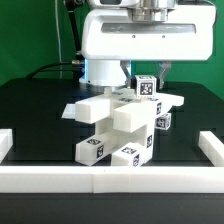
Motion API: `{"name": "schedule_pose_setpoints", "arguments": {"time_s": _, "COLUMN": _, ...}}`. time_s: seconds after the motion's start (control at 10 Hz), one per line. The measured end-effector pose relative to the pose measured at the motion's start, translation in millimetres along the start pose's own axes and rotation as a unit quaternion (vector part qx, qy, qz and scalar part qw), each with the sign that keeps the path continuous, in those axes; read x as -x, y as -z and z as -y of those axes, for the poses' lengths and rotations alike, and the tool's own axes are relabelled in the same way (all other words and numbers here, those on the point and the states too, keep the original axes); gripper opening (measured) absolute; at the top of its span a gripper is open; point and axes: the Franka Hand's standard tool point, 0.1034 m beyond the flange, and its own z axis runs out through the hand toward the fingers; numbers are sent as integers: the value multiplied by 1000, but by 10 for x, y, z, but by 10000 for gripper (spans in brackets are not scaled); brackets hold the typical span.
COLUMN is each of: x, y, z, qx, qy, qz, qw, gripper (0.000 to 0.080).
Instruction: Assemble chair
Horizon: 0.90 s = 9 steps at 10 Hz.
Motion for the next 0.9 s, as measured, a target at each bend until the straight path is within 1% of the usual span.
{"name": "schedule_pose_setpoints", "arguments": {"time_s": 0.2, "x": 34, "y": -26, "z": 9, "qx": 0, "qy": 0, "qz": 2, "qw": 1000, "gripper": 284}}
{"name": "schedule_pose_setpoints", "arguments": {"time_s": 0.5, "x": 29, "y": -32, "z": 2, "qx": 1, "qy": 1, "qz": 0, "qw": 1000, "gripper": 284}}
{"name": "schedule_pose_setpoints", "arguments": {"time_s": 0.9, "x": -27, "y": -44, "z": -82, "qx": 6, "qy": 7, "qz": -8, "qw": 1000, "gripper": 284}}
